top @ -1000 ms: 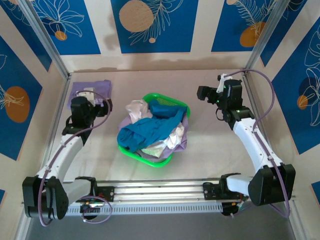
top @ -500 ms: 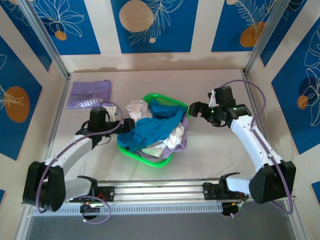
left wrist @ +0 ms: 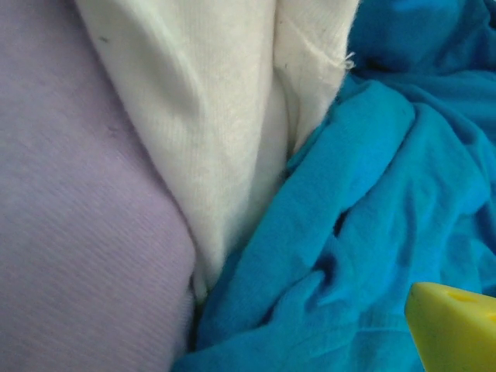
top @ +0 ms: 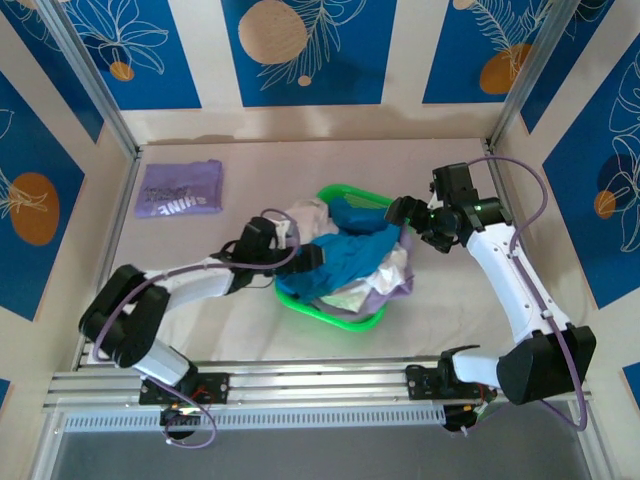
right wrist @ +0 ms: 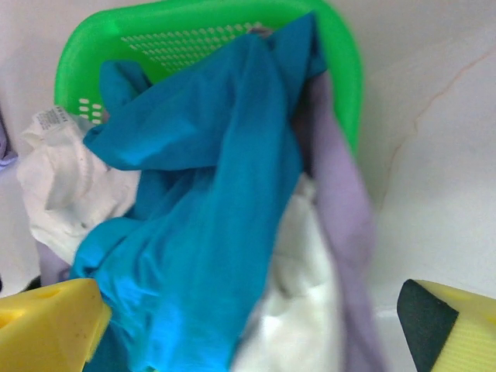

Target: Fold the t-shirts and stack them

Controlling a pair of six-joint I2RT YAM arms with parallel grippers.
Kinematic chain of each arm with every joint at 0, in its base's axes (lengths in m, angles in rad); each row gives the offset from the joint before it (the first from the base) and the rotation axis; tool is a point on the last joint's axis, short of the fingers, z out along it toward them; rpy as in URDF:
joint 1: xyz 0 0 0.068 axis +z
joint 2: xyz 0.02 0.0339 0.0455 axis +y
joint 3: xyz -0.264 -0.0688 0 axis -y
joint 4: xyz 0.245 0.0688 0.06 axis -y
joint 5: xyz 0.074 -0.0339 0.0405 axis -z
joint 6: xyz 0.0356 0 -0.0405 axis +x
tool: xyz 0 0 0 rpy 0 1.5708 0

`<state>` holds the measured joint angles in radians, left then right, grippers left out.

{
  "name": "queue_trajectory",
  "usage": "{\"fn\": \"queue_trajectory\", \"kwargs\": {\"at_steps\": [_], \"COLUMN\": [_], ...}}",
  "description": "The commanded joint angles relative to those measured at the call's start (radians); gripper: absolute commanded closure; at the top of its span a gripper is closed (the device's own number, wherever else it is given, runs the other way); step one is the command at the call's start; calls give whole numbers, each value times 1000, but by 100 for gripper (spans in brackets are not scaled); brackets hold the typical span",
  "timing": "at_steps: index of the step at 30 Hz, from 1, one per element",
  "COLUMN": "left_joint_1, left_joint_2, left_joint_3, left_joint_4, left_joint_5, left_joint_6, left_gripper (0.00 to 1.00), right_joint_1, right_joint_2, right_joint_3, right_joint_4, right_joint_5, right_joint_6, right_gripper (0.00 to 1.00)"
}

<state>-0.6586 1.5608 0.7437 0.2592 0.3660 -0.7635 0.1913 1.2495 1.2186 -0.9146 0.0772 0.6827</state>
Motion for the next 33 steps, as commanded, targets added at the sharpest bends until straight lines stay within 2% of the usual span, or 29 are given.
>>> {"fn": "queue_trajectory", "kwargs": {"at_steps": [1, 3, 6, 12, 16, 19, 21, 26, 29, 33], "left_joint_1": [-88, -107, -112, -96, -62, -35, -20, 0, 9, 15], "left_joint_2": [79, 110, 84, -65, -135, -167, -181, -216, -223, -211], "left_joint_3": [91, 121, 125, 166, 150, 130, 123, 122, 129, 140], "left_joint_4": [145, 175, 157, -204, -332, -378, -406, -456, -477, -490], "left_joint_5": [27, 36, -16, -180, -205, -197, -193, -204, -211, -205], "left_joint_6": [-144, -164, -155, 36, 89, 101, 105, 124, 138, 146], "left_gripper": [1, 1, 1, 1, 1, 1, 1, 1, 1, 1], "right_joint_1": [-9, -9, 3, 91, 150, 153, 131, -17, -120, -240], "right_joint_2": [5, 13, 14, -21, -29, -7, 26, 147, 218, 346], "right_joint_3": [39, 48, 47, -25, -140, -237, -277, -287, -251, -113], "right_joint_4": [-73, -89, -111, -123, -74, 11, 56, 86, 115, 124], "right_joint_5": [19, 9, -27, -77, -114, -119, -94, -27, -32, -27], "right_joint_6": [29, 38, 61, 132, 213, 271, 277, 184, 93, -30], "right_gripper": [1, 1, 1, 1, 1, 1, 1, 1, 1, 1]}}
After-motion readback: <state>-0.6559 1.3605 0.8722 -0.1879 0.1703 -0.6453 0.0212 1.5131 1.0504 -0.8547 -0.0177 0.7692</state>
